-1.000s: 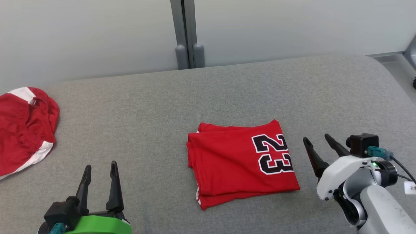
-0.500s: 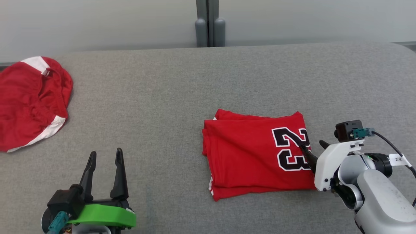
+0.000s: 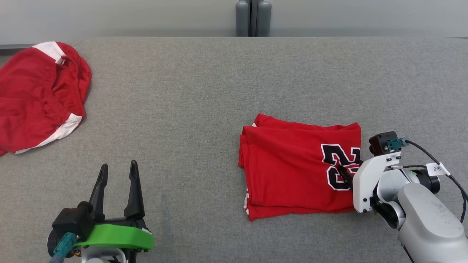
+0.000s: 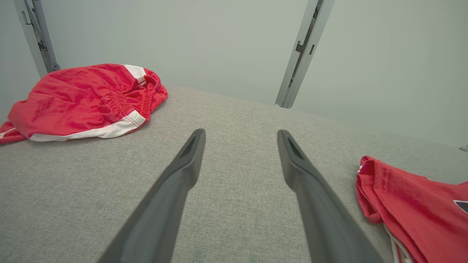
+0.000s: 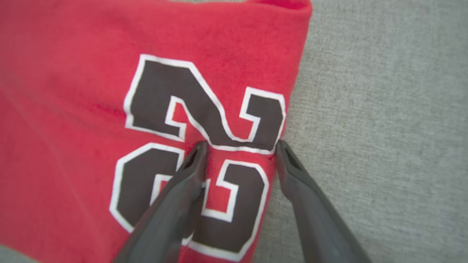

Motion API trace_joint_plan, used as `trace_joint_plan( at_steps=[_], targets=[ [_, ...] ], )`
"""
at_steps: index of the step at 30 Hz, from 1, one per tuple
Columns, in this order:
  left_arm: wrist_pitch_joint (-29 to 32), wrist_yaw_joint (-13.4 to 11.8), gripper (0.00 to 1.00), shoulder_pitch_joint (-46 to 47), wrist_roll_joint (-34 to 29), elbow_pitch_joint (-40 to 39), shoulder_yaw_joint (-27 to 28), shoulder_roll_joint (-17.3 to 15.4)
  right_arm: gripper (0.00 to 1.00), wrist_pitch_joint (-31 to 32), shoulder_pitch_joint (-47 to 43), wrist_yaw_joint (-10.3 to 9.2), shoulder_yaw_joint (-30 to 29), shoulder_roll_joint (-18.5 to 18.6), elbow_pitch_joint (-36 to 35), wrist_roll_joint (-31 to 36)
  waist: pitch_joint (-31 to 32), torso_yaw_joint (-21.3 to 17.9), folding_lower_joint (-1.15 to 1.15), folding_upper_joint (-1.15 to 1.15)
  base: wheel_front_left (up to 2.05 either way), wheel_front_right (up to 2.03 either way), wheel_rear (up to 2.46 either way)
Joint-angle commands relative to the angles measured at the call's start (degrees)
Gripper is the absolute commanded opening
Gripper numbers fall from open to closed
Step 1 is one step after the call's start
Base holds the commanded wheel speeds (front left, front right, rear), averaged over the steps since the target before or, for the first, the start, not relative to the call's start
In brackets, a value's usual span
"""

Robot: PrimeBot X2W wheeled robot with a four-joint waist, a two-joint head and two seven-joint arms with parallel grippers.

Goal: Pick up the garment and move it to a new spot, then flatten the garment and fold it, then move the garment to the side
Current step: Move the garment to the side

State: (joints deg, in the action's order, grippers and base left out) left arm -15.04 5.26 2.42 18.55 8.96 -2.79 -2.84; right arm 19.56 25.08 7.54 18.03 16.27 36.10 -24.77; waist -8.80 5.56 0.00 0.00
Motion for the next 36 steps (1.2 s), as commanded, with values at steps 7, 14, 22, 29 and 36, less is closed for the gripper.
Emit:
trace_joint_plan(
  at_steps=[7, 14, 22, 29, 36],
  targets=[
    [-0.17, -0.24, 1.00, 1.31, 0.80, -0.45, -0.17, -0.11, 0.00, 1.08, 0.12, -0.13, 0.78, 1.76, 1.50, 1.14, -0.50, -1.08, 0.00, 0.00, 0.00, 0.00, 0.00],
    [-0.17, -0.11, 1.00, 1.16, 0.24, -0.92, 0.04, -0.11, 0.00, -0.04, 3.00, -0.16, 2.31, 3.21, -0.41, 3.01, -1.38, -2.96, 0.00, 0.00, 0.00, 0.00, 0.00],
    [-0.16, 0.40, 1.00, 2.83, -2.71, -5.24, 2.35, -0.12, 0.00, 1.49, 12.34, -0.12, 4.26, 5.49, -2.69, 1.92, -7.30, -10.55, 0.00, 0.00, 0.00, 0.00, 0.00],
    [-0.09, 1.43, 1.00, 7.65, -6.56, -9.68, 3.14, -1.14, 0.00, -0.33, 20.39, -0.12, 3.61, 10.44, -0.07, 3.22, -15.47, -17.99, 0.00, 0.00, 0.00, 0.00, 0.00],
    [-0.09, 1.95, 1.00, 12.73, -7.56, -11.98, 1.96, -2.79, 0.00, -4.05, 25.54, -0.11, 0.90, 14.93, 3.82, 5.66, -21.44, -21.16, 0.00, 0.00, 0.00, 0.00, 0.00]
  ],
)
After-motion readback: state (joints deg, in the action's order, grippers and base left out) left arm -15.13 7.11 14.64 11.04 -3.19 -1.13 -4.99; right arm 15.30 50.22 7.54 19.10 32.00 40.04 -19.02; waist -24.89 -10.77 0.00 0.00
